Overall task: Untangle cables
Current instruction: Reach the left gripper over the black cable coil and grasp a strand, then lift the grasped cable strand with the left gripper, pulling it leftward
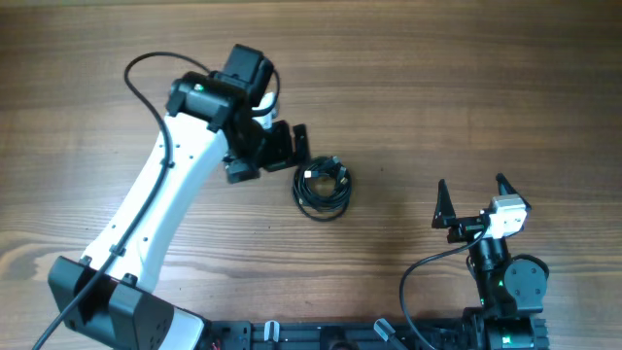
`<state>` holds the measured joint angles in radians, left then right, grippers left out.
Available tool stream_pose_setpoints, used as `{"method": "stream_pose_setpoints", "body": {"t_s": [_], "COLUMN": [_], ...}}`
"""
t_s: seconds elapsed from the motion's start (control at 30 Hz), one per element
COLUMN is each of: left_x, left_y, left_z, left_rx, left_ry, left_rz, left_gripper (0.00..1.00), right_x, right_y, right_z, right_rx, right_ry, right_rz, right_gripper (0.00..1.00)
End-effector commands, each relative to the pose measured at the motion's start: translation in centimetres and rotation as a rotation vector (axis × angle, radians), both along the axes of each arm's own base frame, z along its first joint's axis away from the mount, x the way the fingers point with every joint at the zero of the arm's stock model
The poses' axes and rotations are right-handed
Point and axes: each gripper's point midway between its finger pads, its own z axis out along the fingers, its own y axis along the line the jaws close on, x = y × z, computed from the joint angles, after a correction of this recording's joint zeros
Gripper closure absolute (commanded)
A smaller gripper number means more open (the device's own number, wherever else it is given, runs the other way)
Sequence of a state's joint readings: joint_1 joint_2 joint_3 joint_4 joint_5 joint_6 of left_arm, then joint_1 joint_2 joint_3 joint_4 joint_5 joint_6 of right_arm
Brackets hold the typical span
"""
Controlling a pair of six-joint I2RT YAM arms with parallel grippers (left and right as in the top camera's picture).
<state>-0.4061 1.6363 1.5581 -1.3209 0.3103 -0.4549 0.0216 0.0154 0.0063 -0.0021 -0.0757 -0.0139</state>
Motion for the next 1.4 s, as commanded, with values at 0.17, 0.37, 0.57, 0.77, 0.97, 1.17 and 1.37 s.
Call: {"method": "stream_pose_setpoints", "body": {"t_s": [0.17, 0.37, 0.57, 0.77, 0.97, 1.17, 1.37], "left_x": [-0.3, 0.5, -0.2, -0.8, -0.4, -0.6, 0.2], "left_y": [-0.8, -1.6, -1.7, -2.8, -3.7, -3.3, -3.7], "left_z": [-8.1, -11.3, -14.1, -16.0, -16.1, -18.1, -16.1], "left_rx": [0.182, 0.196, 0.196, 0.116, 0.104, 0.165, 0.154], "left_ry": [0.067, 0.098, 0.102, 0.107, 0.087, 0.114, 0.095], "left_rz": [0.049, 0.037, 0.027, 0.02, 0.042, 0.068, 0.06], "left_gripper": [0.0, 0.2, 0.44, 0.47, 0.55, 0.58, 0.73], "right_x": [0.0, 0.0, 0.0, 0.0, 0.0, 0.0, 0.0], "right_y": [-0.2, -0.2, -0.2, -0.2, -0.2, -0.2, -0.2], "right_z": [0.2, 0.2, 0.2, 0.2, 0.2, 0.2, 0.2], "right_rx": [-0.011, -0.011, -0.011, -0.011, -0.011, -0.011, -0.011], "right_ry": [-0.009, -0.009, -0.009, -0.009, -0.009, -0.009, -0.009], "right_rz": [-0.013, -0.013, -0.013, -0.013, -0.013, -0.013, -0.013], "right_gripper": [0.0, 0.0, 0.0, 0.0, 0.0, 0.0, 0.0]}}
